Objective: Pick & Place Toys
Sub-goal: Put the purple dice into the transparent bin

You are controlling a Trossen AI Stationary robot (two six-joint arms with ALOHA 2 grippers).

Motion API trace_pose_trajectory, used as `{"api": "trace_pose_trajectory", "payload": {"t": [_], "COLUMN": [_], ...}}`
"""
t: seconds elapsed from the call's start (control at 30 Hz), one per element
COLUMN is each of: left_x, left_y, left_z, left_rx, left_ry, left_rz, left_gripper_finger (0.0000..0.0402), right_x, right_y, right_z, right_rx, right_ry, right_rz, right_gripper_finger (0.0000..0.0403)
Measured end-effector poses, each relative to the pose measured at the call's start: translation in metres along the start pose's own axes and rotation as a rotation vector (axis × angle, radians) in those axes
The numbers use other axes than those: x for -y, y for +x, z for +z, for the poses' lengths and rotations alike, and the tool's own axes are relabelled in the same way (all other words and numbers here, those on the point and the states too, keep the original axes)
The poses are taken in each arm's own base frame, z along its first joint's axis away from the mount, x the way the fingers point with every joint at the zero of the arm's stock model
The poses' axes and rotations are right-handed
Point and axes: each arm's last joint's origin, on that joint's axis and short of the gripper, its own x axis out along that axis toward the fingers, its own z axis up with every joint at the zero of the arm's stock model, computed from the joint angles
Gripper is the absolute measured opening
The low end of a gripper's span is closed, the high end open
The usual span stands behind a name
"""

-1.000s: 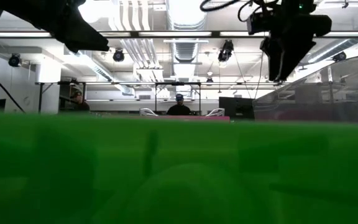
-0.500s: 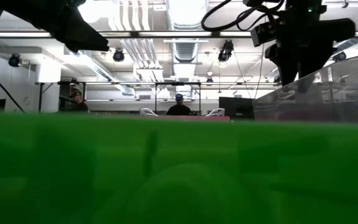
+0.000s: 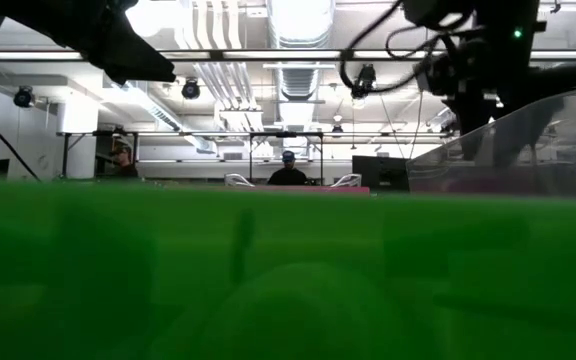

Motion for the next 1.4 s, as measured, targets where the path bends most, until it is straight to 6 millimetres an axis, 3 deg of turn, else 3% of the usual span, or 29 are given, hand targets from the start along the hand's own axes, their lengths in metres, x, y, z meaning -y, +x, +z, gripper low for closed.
{"api": "trace_pose_trajectory", "payload": {"t": [0.47, 0.67, 0.9, 1.2, 1.4], "left_x": [0.0, 0.0, 0.0, 0.0, 0.0], "left_y": [0.0, 0.0, 0.0, 0.0, 0.0], "left_z": [0.0, 0.0, 0.0, 0.0, 0.0], "left_rx": [0.0, 0.0, 0.0, 0.0, 0.0], "left_ry": [0.018, 0.019, 0.023, 0.023, 0.023], "left_rz": [-0.002, -0.002, -0.002, 0.001, 0.001], "left_gripper_finger": [0.0204, 0.0204, 0.0204, 0.0204, 0.0204], "right_x": [-0.007, -0.01, -0.01, -0.011, -0.002], "right_y": [0.038, 0.044, 0.044, 0.042, 0.02], "right_z": [-0.024, -0.025, -0.025, -0.024, -0.026], "right_rx": [0.006, 0.005, 0.013, 0.018, 0.127], "right_ry": [0.045, 0.046, 0.051, 0.059, 0.132], "right_rz": [-0.03, -0.035, -0.026, -0.009, 0.052], "right_gripper_finger": [0.0308, 0.0241, 0.014, 0.0135, 0.0123]}}
